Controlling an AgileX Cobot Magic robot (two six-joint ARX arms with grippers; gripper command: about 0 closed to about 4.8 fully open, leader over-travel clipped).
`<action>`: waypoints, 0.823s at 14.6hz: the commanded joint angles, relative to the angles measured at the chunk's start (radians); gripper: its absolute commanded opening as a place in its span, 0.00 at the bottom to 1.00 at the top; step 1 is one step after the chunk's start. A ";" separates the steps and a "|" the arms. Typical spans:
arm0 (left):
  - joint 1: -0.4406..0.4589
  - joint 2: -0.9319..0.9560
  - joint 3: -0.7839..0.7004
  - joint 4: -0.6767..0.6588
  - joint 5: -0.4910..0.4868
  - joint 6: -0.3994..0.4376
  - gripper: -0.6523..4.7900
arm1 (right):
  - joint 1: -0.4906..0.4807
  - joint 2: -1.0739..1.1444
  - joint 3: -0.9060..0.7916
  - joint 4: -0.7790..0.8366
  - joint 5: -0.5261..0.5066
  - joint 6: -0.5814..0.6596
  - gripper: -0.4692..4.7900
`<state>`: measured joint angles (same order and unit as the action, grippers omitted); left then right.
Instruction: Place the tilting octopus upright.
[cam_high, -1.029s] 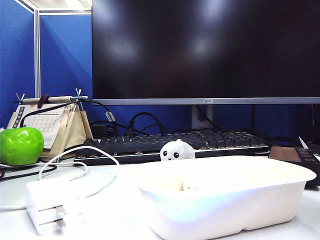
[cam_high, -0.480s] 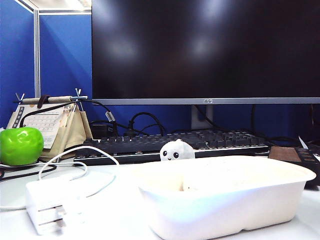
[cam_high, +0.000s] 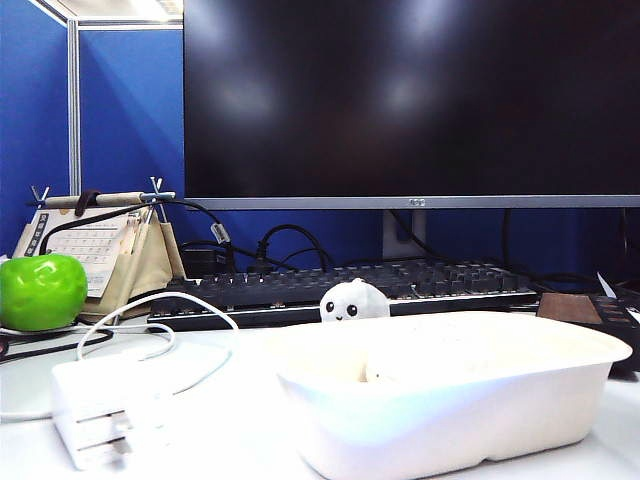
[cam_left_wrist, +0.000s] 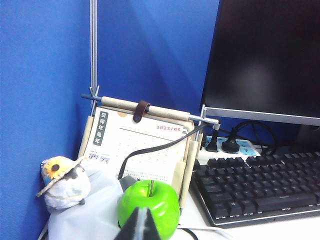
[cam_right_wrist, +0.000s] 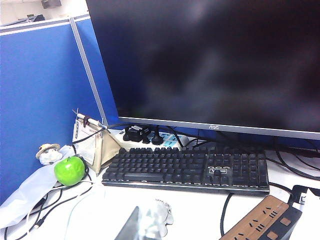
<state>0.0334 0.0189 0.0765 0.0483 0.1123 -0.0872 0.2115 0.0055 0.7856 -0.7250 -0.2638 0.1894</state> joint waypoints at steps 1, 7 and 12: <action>0.000 0.001 0.001 0.011 0.004 -0.003 0.11 | 0.000 -0.002 0.003 0.011 -0.001 0.000 0.08; 0.000 0.001 0.001 0.011 0.004 -0.003 0.11 | 0.000 -0.002 -0.128 0.307 0.007 -0.172 0.08; 0.000 0.001 0.001 0.010 0.004 -0.003 0.11 | -0.030 -0.002 -0.546 0.781 0.024 -0.227 0.08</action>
<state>0.0338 0.0189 0.0765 0.0483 0.1123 -0.0872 0.1993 0.0051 0.2714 -0.0322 -0.2451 -0.0296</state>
